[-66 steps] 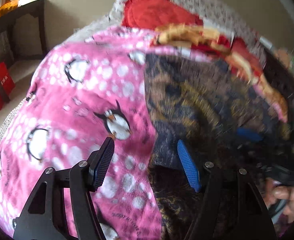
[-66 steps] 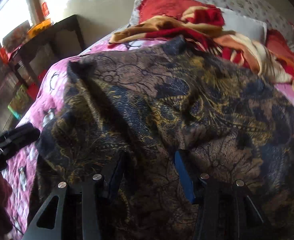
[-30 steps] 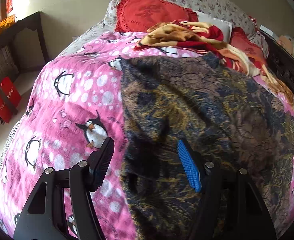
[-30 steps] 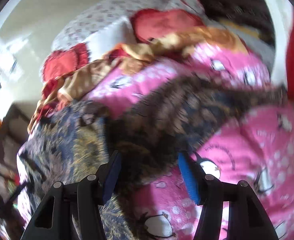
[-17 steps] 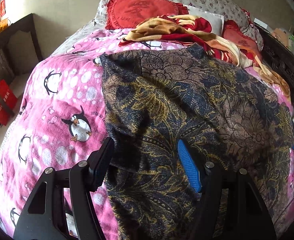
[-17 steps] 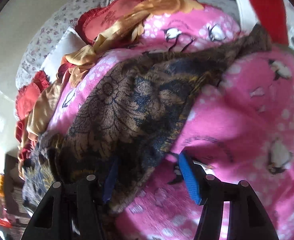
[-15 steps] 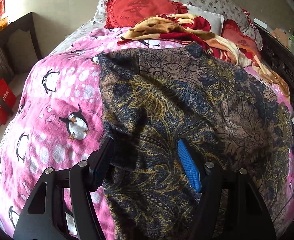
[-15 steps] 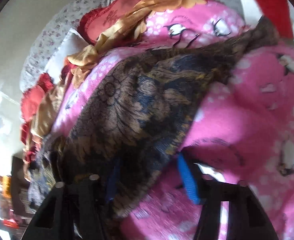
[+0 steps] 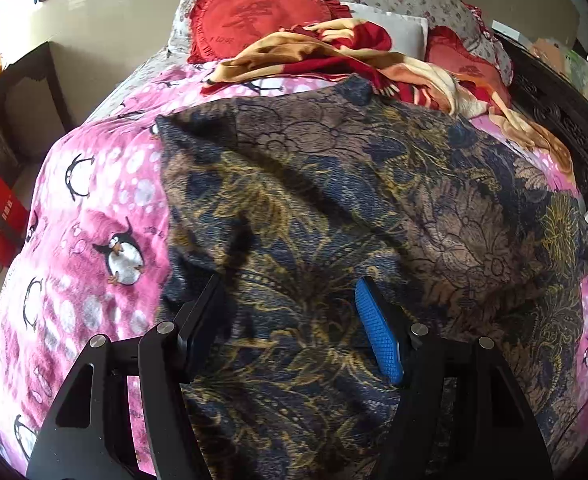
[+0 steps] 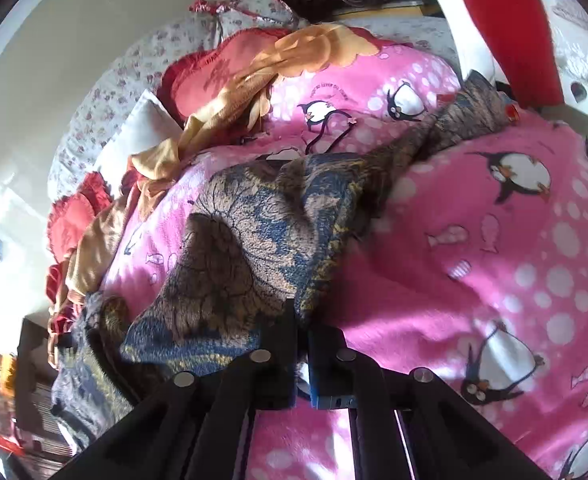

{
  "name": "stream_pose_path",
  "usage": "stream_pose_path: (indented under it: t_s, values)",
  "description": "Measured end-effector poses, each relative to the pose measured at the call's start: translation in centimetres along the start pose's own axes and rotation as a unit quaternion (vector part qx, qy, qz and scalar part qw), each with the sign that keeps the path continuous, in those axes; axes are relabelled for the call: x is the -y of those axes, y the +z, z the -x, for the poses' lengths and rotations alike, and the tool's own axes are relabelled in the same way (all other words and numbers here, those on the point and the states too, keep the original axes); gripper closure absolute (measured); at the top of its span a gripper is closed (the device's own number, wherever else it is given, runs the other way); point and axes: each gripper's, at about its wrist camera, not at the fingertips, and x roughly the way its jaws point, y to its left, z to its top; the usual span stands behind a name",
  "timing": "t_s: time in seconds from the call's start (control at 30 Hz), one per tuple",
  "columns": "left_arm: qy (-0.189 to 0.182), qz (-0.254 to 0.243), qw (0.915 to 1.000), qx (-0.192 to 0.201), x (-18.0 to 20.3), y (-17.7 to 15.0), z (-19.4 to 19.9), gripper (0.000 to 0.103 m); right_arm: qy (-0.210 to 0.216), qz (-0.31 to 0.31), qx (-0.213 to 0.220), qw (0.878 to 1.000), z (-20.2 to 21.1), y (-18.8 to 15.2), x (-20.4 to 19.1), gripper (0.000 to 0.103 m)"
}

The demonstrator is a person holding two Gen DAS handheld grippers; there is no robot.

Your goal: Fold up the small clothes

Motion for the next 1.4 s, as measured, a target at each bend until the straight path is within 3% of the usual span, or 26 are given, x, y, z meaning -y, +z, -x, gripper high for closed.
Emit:
stream_pose_path:
  t_s: [0.03,0.1,0.17,0.37,0.53,0.63,0.77,0.83,0.87,0.9,1.0,1.2,1.33,1.4]
  values:
    - [-0.001,-0.004,1.0,0.0,0.2,0.0,0.0,0.037,0.008,-0.004,-0.001,1.0,0.6,0.0,0.6,0.097]
    - [-0.003,-0.009,1.0,-0.002,0.6,-0.1,-0.3,0.037,0.009,-0.011,0.001,1.0,1.8,0.3,1.5,0.073]
    - [-0.012,-0.007,0.9999,-0.007,0.7,-0.2,-0.8,0.037,-0.012,-0.015,0.03,0.999,3.7,1.1,2.8,0.062]
    - [-0.033,0.007,0.999,-0.028,1.5,-0.7,-2.0,0.037,-0.033,-0.047,0.067,0.996,5.3,5.8,6.2,0.057]
    - [-0.018,-0.007,0.999,-0.04,2.2,-0.9,-2.8,0.036,-0.017,-0.087,0.034,0.995,1.6,9.4,7.6,0.056]
    - [-0.019,-0.003,0.9989,-0.042,2.2,-0.9,-3.1,0.034,-0.027,-0.093,0.013,0.995,-1.0,10.6,7.8,0.056]
    - [-0.017,-0.004,0.9987,-0.048,2.2,-1.0,-3.4,0.033,-0.025,-0.06,0.005,0.998,-3.4,11.4,7.0,0.057]
    - [-0.015,-0.005,0.9987,-0.049,2.2,-1.1,-3.5,0.033,-0.04,-0.043,-0.004,0.998,-4.5,11.5,7.0,0.075]
    - [-0.014,-0.006,0.9987,-0.049,2.2,-1.1,-3.5,0.033,-0.055,-0.032,-0.001,0.998,-4.5,11.5,6.9,0.093]
    - [-0.015,-0.006,0.9987,-0.049,2.1,-1.1,-3.5,0.033,-0.062,-0.026,0.004,0.998,-4.3,11.5,6.9,0.098]
    - [-0.021,0.0,0.9987,-0.046,1.9,-0.8,-3.3,0.033,-0.038,-0.018,0.045,0.998,-1.8,11.5,6.8,0.099]
    - [-0.023,0.03,0.9992,0.014,0.1,0.5,-0.2,0.033,0.002,0.04,0.118,0.992,6.8,12.8,4.2,0.099]
    - [-0.022,0.038,0.9985,0.032,-1.1,1.1,1.2,0.033,0.05,0.114,0.133,0.983,11.3,12.1,-1.3,0.099]
    - [-0.02,0.05,0.9975,0.046,-1.8,1.2,2.1,0.033,0.074,0.176,0.143,0.971,13.3,10.6,-5.9,0.099]
